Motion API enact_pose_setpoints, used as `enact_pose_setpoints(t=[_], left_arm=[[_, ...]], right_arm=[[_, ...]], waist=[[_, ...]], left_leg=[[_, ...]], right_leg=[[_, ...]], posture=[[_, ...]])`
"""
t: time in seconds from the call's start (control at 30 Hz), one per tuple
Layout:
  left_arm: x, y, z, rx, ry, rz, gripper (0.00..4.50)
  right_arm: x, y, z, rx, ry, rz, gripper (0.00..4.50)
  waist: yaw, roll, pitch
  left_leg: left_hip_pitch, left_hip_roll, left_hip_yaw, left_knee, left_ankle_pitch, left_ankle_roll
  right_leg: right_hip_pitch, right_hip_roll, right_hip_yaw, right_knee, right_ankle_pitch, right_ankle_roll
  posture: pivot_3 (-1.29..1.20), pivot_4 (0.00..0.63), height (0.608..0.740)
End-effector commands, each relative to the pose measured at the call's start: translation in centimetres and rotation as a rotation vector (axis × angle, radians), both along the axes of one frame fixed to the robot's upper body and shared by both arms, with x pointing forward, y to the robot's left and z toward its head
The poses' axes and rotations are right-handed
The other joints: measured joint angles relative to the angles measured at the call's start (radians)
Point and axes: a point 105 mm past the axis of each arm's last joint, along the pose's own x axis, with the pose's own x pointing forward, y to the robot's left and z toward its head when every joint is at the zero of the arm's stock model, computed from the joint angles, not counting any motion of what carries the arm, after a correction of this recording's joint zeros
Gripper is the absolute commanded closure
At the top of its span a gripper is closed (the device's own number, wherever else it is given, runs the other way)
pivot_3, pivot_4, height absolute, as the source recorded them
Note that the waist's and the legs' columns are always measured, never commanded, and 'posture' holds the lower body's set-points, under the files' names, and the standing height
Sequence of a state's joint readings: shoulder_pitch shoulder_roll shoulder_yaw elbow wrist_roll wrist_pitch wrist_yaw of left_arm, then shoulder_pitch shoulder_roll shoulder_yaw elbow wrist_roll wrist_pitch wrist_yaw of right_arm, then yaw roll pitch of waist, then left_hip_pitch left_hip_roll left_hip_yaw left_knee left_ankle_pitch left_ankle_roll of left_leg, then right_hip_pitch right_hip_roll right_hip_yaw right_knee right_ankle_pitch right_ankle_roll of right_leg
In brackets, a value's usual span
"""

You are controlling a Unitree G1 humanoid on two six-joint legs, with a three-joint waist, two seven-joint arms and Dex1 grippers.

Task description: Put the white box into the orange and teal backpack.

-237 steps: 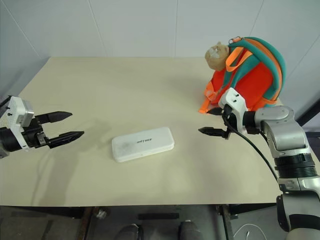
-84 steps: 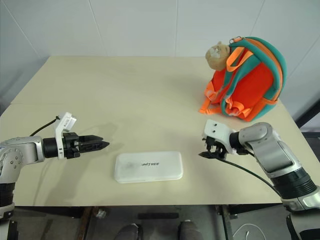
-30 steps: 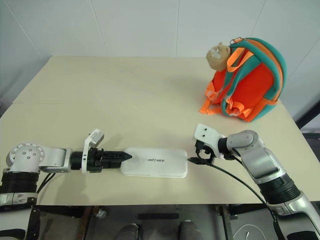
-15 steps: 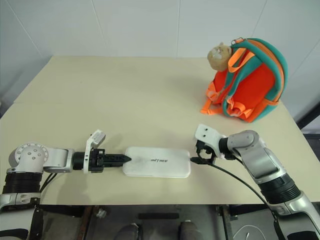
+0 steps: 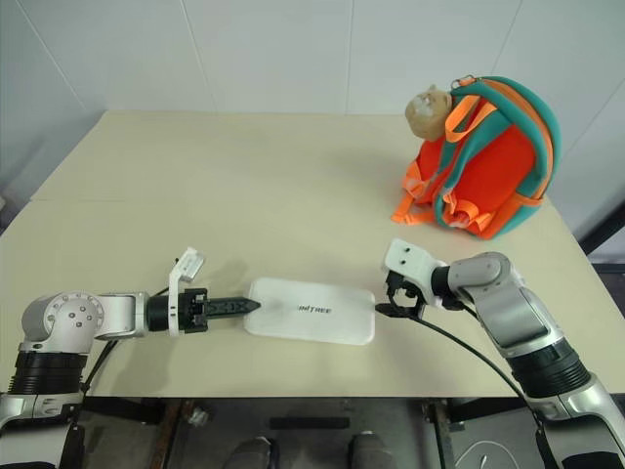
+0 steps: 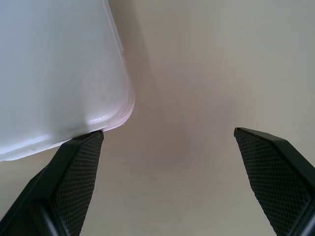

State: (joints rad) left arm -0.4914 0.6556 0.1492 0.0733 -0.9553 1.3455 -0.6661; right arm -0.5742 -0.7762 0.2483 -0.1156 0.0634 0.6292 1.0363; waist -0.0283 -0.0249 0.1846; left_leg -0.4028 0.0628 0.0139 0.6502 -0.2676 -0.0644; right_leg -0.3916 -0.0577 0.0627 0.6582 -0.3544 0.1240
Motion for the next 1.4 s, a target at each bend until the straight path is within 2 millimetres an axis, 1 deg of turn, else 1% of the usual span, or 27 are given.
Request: enact_pose_setpoints(t=[0.03,0.2,0.37,0.53,0.7,0.9,1.0,1.07,1.13,1.23,1.4], left_arm=[[-0.5,-1.4,0.2,-0.018,-0.074,-0.058,3.07],[-0.8,-1.9,-0.2,-0.025,-0.076,-0.077,3.07],[-1.1,-2.4,0.0,-0.033,-0.067,-0.107,3.07],[-1.2,-2.5,-0.2,-0.018,-0.054,-0.121,3.07],[-1.6,-3.1,-0.4,-0.018,-0.044,-0.151,3.07],[-1.7,-3.5,-0.5,-0.016,-0.039,-0.167,3.07],[-1.5,-3.5,-0.9,-0.001,-0.060,-0.159,3.07],[-1.3,-3.6,-0.5,-0.019,-0.090,-0.151,3.07],[-1.2,-3.6,0.3,-0.070,-0.119,-0.142,3.07],[-1.7,-3.6,1.7,-0.157,-0.167,-0.151,3.07],[-2.3,-3.3,2.9,-0.232,-0.192,-0.159,3.19]], right_arm=[[-0.4,1.2,0.3,0.036,-0.016,0.041,0.00],[-0.6,1.7,0.1,0.059,-0.001,0.051,0.00],[-1.0,3.6,0.5,0.098,-0.008,0.094,0.00],[-1.1,4.5,0.8,0.121,-0.015,0.118,0.00],[-1.2,5.9,1.3,0.162,-0.029,0.149,0.00],[-1.4,6.9,1.6,0.195,-0.035,0.179,0.00],[-1.2,6.6,1.6,0.185,-0.042,0.167,0.00],[-1.1,6.3,1.7,0.180,-0.046,0.157,0.00],[-0.9,5.7,1.9,0.179,-0.051,0.139,0.00],[-0.7,4.5,2.2,0.176,-0.055,0.105,0.00],[0.0,2.7,2.8,0.173,-0.071,0.044,0.00]], waist=[[-0.002,0.000,0.000],[-0.001,0.000,0.000],[-0.002,-0.001,-0.001],[-0.004,-0.001,-0.001],[-0.004,-0.001,-0.001],[-0.004,-0.001,-0.001],[-0.004,-0.001,-0.001],[-0.002,-0.001,-0.001],[-0.002,-0.001,-0.001],[-0.002,-0.002,0.000],[0.000,-0.002,0.000]], left_leg=[[0.000,0.000,0.000,0.000,0.000,0.000],[0.000,0.000,0.000,-0.001,0.001,0.000],[0.001,0.000,-0.001,-0.001,0.001,0.001],[0.001,0.000,-0.001,-0.001,0.002,0.001],[0.001,0.000,-0.001,-0.002,0.002,0.000],[0.001,0.000,-0.001,-0.002,0.003,0.001],[0.001,0.000,-0.001,-0.002,0.003,0.001],[0.001,0.000,-0.001,-0.002,0.004,0.001],[0.001,0.000,-0.001,-0.002,0.004,0.001],[0.000,0.000,-0.001,-0.003,0.004,0.001],[-0.001,0.000,-0.001,-0.005,0.004,0.001]], right_leg=[[0.000,0.000,0.000,0.000,0.000,0.000],[0.000,0.000,0.000,0.000,0.000,0.000],[0.001,0.000,0.000,0.000,0.001,0.000],[0.000,0.000,0.000,0.000,0.002,-0.001],[0.000,0.000,0.000,0.000,0.003,-0.001],[0.000,0.000,0.000,-0.001,0.004,-0.001],[0.000,0.000,0.000,-0.001,0.004,-0.001],[0.000,0.000,0.000,-0.001,0.005,-0.002],[0.001,0.000,0.000,-0.002,0.005,-0.002],[0.000,0.000,0.000,-0.003,0.006,-0.002],[0.000,0.000,-0.001,-0.005,0.006,-0.002]], posture=[[0.00,0.150,0.740],[0.00,0.150,0.740],[0.00,0.150,0.740],[0.00,0.150,0.740],[0.00,0.150,0.740],[0.00,0.150,0.740],[0.00,0.150,0.740],[0.00,0.150,0.740],[0.00,0.150,0.740],[0.00,0.150,0.740],[0.00,0.150,0.740]])
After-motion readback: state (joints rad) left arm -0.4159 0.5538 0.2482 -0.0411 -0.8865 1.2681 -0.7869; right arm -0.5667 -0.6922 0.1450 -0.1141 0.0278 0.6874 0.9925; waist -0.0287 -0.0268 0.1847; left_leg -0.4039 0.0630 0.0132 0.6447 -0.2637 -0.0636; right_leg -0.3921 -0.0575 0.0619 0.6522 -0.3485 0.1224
